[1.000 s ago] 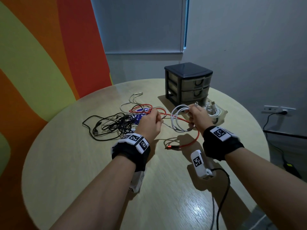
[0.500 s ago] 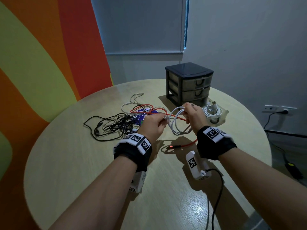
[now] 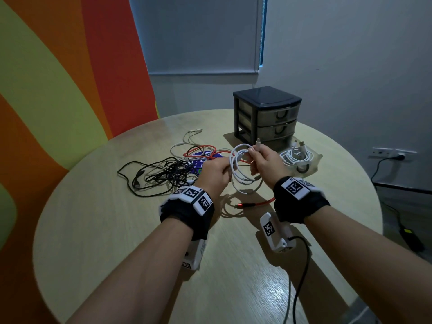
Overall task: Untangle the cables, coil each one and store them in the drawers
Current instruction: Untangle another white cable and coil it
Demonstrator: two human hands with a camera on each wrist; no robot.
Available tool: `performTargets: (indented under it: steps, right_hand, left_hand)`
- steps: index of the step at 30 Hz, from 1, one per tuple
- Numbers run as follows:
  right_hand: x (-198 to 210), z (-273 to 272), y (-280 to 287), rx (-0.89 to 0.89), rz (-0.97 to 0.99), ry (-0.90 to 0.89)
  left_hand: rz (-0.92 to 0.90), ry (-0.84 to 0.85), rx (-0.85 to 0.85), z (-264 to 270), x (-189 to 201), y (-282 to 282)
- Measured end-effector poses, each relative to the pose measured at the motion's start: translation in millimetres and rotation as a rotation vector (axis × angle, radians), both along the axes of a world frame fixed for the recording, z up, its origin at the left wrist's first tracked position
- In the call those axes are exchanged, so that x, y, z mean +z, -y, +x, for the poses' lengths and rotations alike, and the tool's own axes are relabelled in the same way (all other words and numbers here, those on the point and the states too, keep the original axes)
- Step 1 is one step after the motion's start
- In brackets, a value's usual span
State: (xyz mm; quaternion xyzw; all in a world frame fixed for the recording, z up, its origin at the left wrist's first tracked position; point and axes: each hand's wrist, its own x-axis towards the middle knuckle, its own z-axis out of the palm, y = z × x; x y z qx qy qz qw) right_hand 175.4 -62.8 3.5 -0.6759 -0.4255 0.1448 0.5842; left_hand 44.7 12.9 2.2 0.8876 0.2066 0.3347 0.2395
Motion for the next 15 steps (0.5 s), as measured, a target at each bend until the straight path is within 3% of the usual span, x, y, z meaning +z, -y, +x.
performTargets:
  steps: [9,15]
  right_hand:
    - [-2.3,2.8,-1.4,-0.052,-0.095,0.103]
    - [0.5,1.6,0.4,-0.01,-0.096,0.085]
  left_hand:
    - [-0.174,0.172,0.058,-1.8,2.8,4.3]
    - [-0.107,0.134,0.017,-0.9,1.0,2.3]
